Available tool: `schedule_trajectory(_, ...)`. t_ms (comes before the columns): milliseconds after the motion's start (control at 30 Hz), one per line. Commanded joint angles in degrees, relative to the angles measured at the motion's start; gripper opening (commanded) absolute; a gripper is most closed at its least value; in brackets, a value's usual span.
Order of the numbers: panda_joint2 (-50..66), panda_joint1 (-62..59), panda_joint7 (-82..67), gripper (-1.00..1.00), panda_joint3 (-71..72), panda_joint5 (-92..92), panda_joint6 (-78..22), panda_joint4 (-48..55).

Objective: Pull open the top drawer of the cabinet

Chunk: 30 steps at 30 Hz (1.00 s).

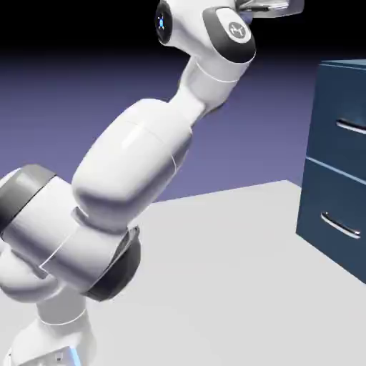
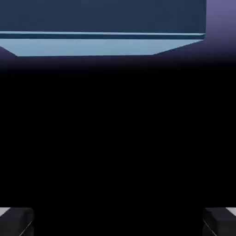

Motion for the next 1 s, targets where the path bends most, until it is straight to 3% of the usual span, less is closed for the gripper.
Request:
schedule_trajectory(0,-0.72,1.56,-2.50,0.00,-0.89,-1.96,-0.39,0.90)
schedule_trajectory(867,-19.43,42.09,-67.17,0.00,-24.06,-52.78,-10.63,24.30)
schedule_trajectory(967,-19.13,44.48,-68.04,0.00,-24.03,-52.45,-8.93,28.45)
